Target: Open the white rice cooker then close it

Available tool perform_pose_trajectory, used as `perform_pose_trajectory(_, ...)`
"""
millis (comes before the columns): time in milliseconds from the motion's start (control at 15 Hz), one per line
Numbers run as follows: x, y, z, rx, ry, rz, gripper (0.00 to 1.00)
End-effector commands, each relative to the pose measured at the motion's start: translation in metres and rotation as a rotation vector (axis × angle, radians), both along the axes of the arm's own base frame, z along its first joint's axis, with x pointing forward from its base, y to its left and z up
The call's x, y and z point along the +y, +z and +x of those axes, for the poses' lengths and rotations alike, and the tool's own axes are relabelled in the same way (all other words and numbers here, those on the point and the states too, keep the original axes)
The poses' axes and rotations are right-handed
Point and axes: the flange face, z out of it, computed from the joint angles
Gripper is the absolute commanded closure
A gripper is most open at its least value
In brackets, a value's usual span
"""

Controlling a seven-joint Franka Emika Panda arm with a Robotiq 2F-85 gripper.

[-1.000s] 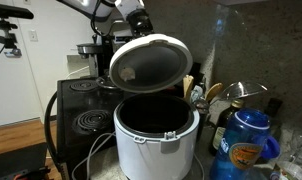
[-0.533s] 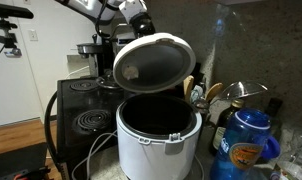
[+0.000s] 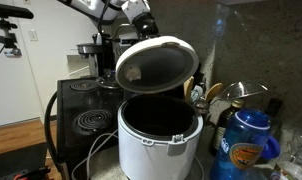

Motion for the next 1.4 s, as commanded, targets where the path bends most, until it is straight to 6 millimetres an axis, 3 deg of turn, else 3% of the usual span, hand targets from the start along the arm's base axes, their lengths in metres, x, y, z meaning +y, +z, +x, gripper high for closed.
perform_pose_trajectory(0,-0.015,0.014,-0.009,-0.004,-0.03,0.054,1.0)
perform_pose_trajectory(867,-0.102,0.002,-0.034,-0.097,-0.201,0.335,1.0)
perform_pose_trajectory(1333,-0.127,-0.017,-0.062,-0.159,-0.234,0.429,1.0)
